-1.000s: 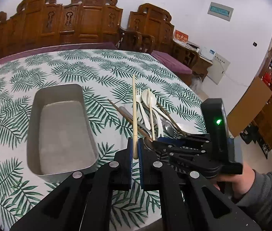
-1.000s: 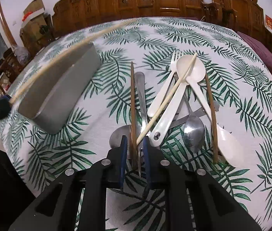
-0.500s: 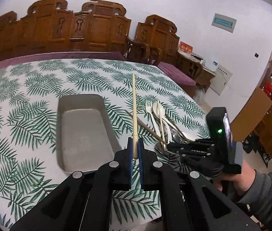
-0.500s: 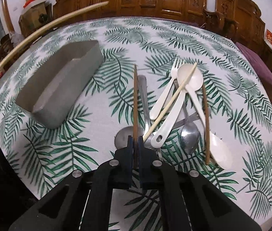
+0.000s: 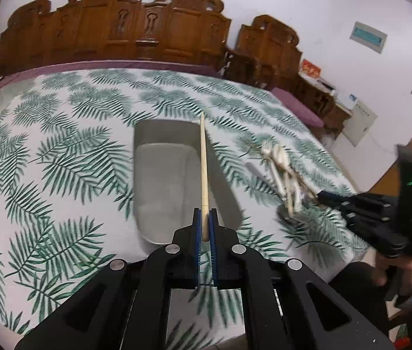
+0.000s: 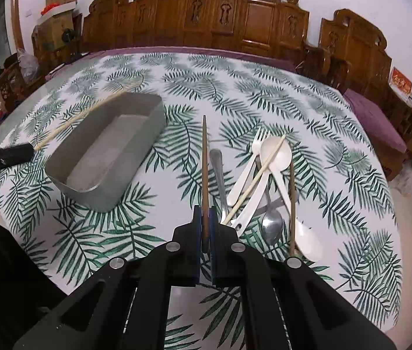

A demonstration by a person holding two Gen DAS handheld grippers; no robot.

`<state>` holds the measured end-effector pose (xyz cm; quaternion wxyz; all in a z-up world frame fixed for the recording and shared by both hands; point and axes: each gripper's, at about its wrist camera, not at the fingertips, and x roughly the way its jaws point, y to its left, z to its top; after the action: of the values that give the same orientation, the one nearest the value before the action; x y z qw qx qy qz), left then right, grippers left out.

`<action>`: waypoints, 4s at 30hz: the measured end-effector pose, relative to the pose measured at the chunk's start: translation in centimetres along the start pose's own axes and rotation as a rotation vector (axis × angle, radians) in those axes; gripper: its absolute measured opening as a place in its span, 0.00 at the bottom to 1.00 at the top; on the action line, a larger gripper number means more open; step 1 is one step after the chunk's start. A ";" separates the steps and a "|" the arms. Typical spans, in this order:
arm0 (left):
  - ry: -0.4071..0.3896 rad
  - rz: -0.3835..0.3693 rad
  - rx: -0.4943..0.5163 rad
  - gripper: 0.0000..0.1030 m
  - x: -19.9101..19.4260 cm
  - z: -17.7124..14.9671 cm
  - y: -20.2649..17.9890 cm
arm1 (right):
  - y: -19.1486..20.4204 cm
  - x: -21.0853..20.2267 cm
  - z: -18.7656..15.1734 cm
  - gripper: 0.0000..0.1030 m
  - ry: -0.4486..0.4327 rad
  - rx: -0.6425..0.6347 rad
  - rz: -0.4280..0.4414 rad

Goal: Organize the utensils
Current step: 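Lift the chopstick toward the grey tray with the left gripper while the right gripper grasps another chopstick, then open the left gripper over the tray while the right gripper lowers its chopstick into the tray, then grasp another chopstick with the left gripper while the right gripper grasps a white plastic spoon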

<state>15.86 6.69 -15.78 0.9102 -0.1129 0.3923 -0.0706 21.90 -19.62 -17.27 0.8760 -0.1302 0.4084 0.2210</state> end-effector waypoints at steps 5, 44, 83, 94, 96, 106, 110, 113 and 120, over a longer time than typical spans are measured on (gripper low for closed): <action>0.031 0.033 -0.014 0.04 0.9 0.0 0.9 | 0.5 -1.2 0.7 0.06 -0.022 -0.008 0.015; -0.027 0.140 -0.053 0.15 -0.5 2.1 4.0 | 10.5 4.9 6.0 0.06 0.065 -0.038 0.187; -0.048 0.047 0.100 0.79 2.4 1.3 -4.6 | -5.4 1.5 0.6 0.22 -0.056 0.054 0.065; -0.004 0.019 0.167 0.79 4.6 0.7 -7.3 | -6.8 5.8 -0.8 0.25 -0.034 0.092 0.054; -0.002 0.012 0.191 0.79 4.9 0.8 -7.9 | -7.4 5.8 -1.0 0.25 -0.045 0.103 0.060; 0.045 -0.035 0.233 0.67 7.6 1.7 -11.0 | -10.8 5.2 -0.9 0.25 -0.104 0.186 0.078; 0.068 -0.031 0.308 0.58 9.5 2.0 -13.1 | -12.3 4.8 -0.9 0.25 -0.123 0.215 0.066; 0.094 -0.031 0.366 0.48 11.8 2.6 -14.7 | -13.3 4.7 -1.0 0.25 -0.133 0.238 0.063; 0.169 -0.059 0.346 0.31 16.6 3.8 -15.2 | -14.3 5.5 -1.0 0.25 -0.121 0.262 0.075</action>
<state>29.38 -11.03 -20.88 0.8775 0.0401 0.4457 -0.1726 31.45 -30.85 -21.50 0.8997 0.0139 0.3847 0.2057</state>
